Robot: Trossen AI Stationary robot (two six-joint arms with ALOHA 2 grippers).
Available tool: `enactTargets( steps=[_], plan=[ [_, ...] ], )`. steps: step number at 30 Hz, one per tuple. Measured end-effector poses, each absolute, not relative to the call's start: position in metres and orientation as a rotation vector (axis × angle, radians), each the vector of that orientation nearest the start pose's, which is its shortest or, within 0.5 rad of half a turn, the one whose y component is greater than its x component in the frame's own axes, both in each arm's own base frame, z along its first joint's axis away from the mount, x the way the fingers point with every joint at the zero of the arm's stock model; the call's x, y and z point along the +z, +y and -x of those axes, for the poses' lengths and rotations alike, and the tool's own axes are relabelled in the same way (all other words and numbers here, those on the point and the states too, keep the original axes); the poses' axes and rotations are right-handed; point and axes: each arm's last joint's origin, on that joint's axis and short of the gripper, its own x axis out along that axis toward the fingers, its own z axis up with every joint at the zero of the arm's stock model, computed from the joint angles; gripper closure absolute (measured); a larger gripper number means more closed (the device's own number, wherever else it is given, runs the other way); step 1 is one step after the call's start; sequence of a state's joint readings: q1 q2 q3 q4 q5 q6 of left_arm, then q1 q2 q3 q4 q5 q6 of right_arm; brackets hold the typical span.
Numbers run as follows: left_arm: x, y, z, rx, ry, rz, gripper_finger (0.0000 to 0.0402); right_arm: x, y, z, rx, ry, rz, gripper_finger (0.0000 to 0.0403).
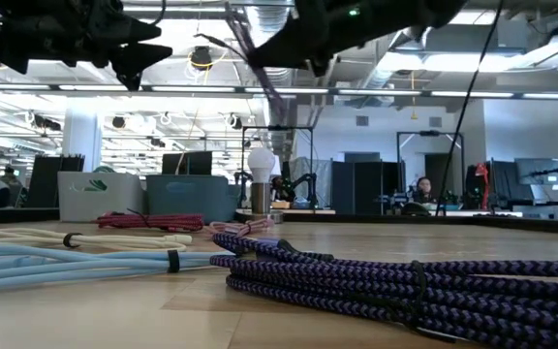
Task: Pick & Place USB Port
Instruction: Put the purple charger cable into the gray bin
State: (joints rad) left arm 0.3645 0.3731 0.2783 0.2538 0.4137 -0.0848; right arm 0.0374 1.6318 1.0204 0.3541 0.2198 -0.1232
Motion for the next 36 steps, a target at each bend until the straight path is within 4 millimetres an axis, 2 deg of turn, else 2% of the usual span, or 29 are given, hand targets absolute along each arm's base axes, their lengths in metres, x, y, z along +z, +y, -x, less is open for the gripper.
enactTargets(
  steps=[8, 16, 24, 29, 36],
  plan=[
    [0.245, 0.033, -0.121, -0.056, -0.091, 0.057, 0.0215, 0.254, 0.010, -0.409, -0.142, 0.222, 0.188, 0.0398],
    [0.245, 0.034, -0.124, -0.064, -0.087, 0.102, 0.0215, 0.249, 0.002, -0.443, -0.128, 0.228, 0.204, 0.0398],
    [0.247, 0.034, -0.124, -0.066, -0.103, 0.096, 0.0215, 0.254, -0.006, -0.457, -0.141, 0.199, 0.198, 0.0398],
    [0.247, 0.034, -0.124, -0.067, -0.111, 0.093, 0.0215, 0.260, -0.009, -0.459, -0.149, 0.182, 0.194, 0.0398],
    [0.249, 0.034, -0.123, -0.068, -0.129, 0.085, 0.0215, 0.259, -0.009, -0.459, -0.146, 0.193, 0.195, 0.0398]
  ],
)
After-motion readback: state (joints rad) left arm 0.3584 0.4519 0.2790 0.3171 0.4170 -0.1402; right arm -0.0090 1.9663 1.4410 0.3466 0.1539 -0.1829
